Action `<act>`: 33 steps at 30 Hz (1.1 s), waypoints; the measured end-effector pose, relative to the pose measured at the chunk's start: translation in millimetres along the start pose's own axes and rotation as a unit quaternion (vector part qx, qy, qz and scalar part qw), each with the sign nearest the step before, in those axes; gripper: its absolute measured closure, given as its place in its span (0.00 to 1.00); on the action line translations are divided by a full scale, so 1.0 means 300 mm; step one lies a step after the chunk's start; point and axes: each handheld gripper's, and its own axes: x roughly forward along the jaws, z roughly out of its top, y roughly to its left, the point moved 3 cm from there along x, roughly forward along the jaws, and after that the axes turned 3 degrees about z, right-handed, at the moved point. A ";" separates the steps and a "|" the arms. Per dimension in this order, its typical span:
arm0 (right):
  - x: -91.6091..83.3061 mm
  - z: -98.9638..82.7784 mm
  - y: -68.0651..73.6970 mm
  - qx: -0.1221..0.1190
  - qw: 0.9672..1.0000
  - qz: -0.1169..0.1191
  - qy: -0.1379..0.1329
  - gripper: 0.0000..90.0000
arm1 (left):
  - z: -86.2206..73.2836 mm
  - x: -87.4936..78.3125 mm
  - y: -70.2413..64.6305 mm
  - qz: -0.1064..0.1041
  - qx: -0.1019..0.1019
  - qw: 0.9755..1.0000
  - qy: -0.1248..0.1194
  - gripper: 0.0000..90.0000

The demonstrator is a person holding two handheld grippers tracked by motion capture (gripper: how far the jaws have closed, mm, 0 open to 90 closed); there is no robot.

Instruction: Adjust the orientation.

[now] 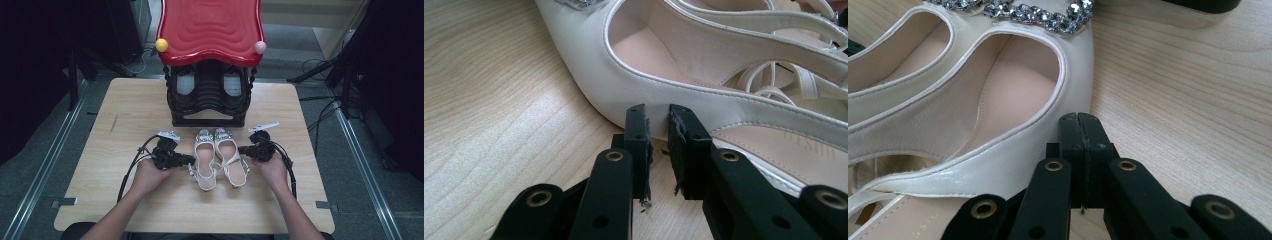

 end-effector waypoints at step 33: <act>0.004 0.015 -0.009 0.014 1.000 0.002 -0.004 1.00 | -0.023 0.066 -0.107 -0.068 -0.005 0.998 0.006 0.99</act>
